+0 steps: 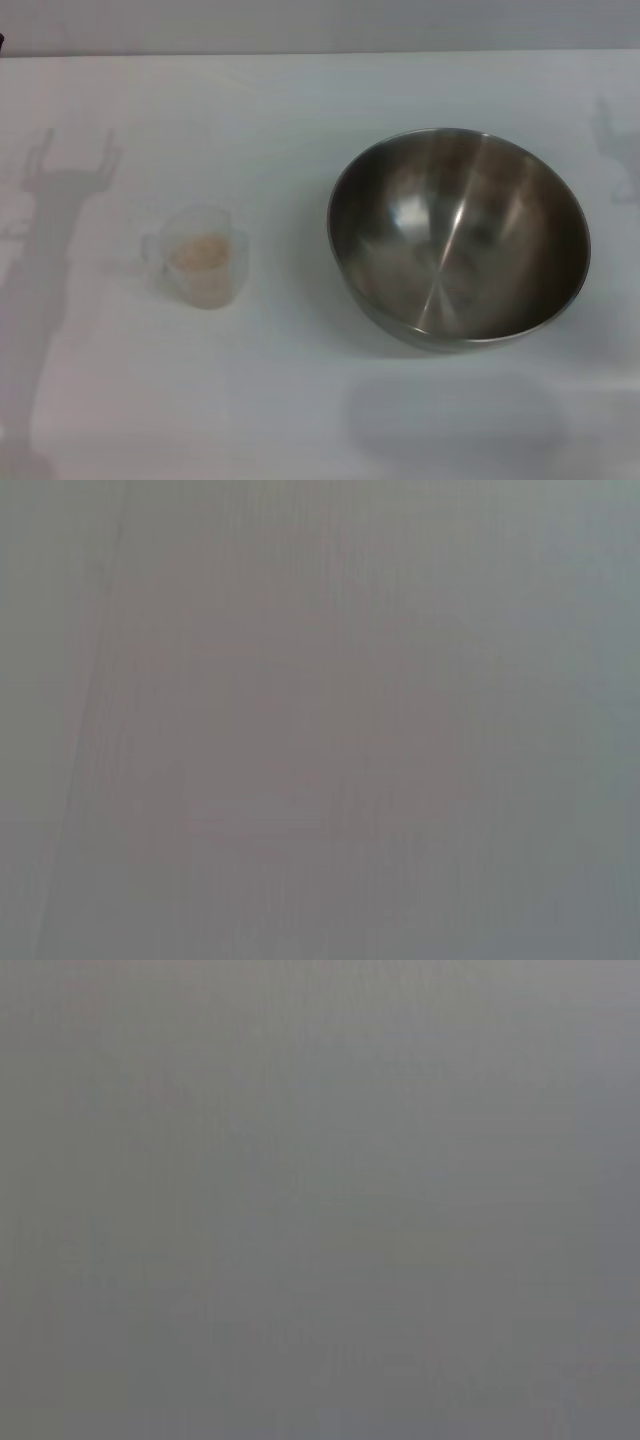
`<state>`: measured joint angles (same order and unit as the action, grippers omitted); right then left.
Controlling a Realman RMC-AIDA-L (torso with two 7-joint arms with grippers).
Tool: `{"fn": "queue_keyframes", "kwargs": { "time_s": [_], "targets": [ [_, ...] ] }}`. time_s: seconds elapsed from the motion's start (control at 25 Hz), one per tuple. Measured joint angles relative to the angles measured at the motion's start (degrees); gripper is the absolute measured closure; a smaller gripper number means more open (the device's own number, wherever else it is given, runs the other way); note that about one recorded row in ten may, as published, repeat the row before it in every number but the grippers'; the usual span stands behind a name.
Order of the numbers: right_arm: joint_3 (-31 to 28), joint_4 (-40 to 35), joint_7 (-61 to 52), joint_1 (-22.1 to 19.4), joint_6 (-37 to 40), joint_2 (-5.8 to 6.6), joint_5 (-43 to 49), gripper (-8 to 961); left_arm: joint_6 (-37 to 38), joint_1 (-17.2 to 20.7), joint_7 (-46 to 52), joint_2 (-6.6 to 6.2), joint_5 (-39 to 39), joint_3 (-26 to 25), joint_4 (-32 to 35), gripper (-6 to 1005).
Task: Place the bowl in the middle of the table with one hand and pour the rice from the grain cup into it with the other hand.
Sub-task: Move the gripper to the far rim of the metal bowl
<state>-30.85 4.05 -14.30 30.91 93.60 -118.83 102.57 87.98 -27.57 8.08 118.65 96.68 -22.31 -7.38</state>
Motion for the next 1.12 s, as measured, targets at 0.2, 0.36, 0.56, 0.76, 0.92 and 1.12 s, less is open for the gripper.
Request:
{"fn": "queue_keyframes", "kwargs": {
  "time_s": [0.2,0.36,0.56,0.76,0.92,1.12],
  "targets": [
    [0.0,0.0,0.0,0.0,0.0,0.0,0.0,295,0.1,0.0,0.0,0.0,0.0,-0.1,0.0,215],
    [0.0,0.0,0.0,0.1,0.0,0.0,0.0,295,0.2,0.0,0.0,0.0,0.0,0.0,0.0,217],
    [0.0,0.0,-0.1,0.1,-0.3,0.0,0.0,294,0.4,0.0,0.0,0.0,0.0,0.0,0.0,218],
    [0.0,0.1,-0.2,0.3,-0.5,0.0,0.0,295,1.0,0.0,0.0,0.0,0.0,0.1,-0.1,219],
    [0.0,0.4,-0.9,0.6,-1.1,0.11,0.0,296,1.1,0.0,0.0,0.0,0.0,0.2,-0.1,220],
    [0.1,0.1,-5.1,2.0,-6.0,0.6,0.0,295,1.2,0.0,0.0,0.0,0.0,0.2,-0.1,222]
  ]
}}
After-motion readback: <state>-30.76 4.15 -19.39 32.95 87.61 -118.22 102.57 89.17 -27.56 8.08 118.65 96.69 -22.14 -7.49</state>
